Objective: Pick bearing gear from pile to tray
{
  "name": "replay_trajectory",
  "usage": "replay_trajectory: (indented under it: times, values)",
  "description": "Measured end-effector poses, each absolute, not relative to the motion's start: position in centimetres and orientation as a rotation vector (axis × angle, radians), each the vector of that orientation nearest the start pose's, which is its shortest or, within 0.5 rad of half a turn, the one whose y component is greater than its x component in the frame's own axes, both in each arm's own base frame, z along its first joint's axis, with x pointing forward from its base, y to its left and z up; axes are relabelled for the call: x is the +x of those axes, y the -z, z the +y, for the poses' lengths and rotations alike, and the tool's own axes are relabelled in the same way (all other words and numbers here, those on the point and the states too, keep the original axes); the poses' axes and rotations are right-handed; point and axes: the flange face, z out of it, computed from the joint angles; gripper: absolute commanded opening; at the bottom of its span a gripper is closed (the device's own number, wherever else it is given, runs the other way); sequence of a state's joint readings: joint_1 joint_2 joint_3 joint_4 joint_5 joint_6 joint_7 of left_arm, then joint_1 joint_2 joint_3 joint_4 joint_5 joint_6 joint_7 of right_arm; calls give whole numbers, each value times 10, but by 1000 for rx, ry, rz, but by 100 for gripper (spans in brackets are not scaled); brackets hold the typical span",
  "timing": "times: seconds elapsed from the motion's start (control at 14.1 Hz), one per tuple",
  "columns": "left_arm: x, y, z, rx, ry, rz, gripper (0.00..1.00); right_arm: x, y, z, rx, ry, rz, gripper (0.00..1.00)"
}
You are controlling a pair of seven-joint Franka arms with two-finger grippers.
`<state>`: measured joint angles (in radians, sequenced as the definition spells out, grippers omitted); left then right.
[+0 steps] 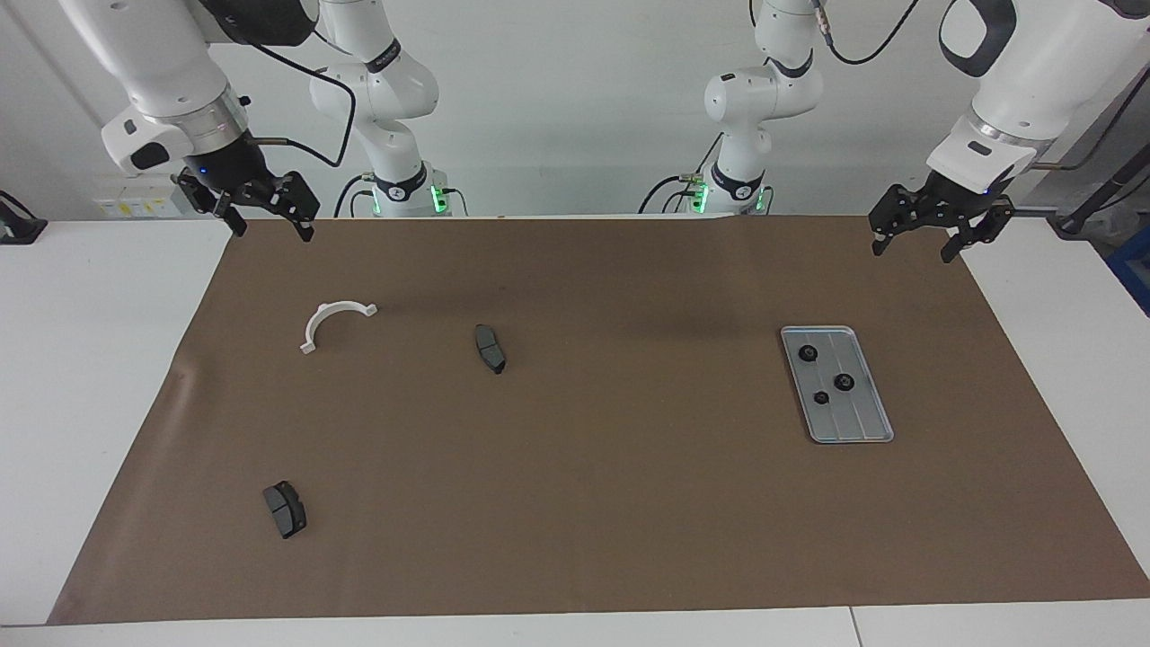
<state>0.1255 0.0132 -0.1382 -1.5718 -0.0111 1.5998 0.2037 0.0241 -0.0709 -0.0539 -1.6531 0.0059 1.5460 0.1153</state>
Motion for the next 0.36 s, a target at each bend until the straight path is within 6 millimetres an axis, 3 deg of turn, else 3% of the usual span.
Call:
replay_trajectory:
  times: [0.36]
  values:
    - [561, -618, -8, -3134, 24, 339, 100, 529, -622, -17, -3140, -57, 226, 100]
